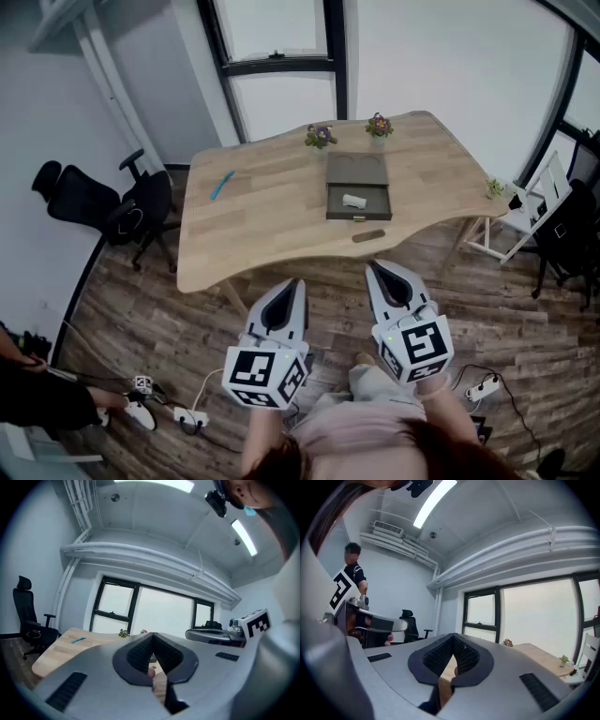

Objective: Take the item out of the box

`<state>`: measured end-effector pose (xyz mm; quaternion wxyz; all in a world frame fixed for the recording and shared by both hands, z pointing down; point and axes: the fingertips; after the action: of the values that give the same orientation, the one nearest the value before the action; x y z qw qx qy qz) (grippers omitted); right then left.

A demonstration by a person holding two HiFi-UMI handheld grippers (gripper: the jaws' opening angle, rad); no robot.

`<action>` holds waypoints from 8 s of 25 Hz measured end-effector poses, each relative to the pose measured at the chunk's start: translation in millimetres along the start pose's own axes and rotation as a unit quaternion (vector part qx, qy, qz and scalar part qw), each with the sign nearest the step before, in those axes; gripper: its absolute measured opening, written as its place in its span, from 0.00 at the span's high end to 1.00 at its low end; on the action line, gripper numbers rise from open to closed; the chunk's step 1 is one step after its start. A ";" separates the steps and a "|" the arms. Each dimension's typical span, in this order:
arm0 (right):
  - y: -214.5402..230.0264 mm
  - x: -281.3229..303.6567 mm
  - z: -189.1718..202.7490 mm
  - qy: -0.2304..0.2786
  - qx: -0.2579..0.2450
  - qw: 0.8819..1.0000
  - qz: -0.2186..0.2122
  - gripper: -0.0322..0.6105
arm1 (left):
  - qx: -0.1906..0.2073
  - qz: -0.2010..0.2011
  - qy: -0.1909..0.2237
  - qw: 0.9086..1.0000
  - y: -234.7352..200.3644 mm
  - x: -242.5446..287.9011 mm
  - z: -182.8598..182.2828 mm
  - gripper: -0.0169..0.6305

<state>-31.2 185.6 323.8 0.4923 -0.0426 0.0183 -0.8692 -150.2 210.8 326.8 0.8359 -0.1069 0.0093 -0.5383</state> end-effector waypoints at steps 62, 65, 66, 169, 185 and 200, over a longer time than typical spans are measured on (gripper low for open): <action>219.1 192.0 74.0 -0.050 0.036 0.996 -0.064 0.95 | -0.028 0.012 -0.055 0.998 -0.1 306.5 19.1 0.99; 221.2 202.8 79.4 -0.056 0.040 0.995 -0.076 0.95 | -0.027 0.010 -0.057 0.998 -5.1 314.7 20.7 0.99; 221.5 206.7 81.0 -0.059 0.042 0.994 -0.081 0.95 | -0.026 0.010 -0.059 0.998 -7.3 318.0 20.9 0.99; 195.8 344.7 364.0 -0.464 -0.104 0.845 -0.242 0.73 | -0.076 0.098 -0.169 0.978 -164.3 446.5 91.6 0.99; 206.8 342.0 337.7 -0.426 -0.085 0.875 -0.213 0.74 | -0.068 0.093 -0.154 0.981 -159.3 441.9 84.7 0.99; 217.4 331.5 301.0 -0.372 -0.045 0.910 -0.177 0.74 | -0.059 0.067 -0.130 0.987 -140.2 423.4 76.4 0.99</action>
<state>12.6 -207.5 626.1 0.2994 -0.3872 -0.1353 -0.8615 -88.2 -214.0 470.0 0.8564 -0.2243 -0.0603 -0.4612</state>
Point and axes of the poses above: the fingertips, and each gripper's own axes: x forward along the fingers, y to its right, z out of its underside, and after that the axes turned 1 degree about -y, right-handed
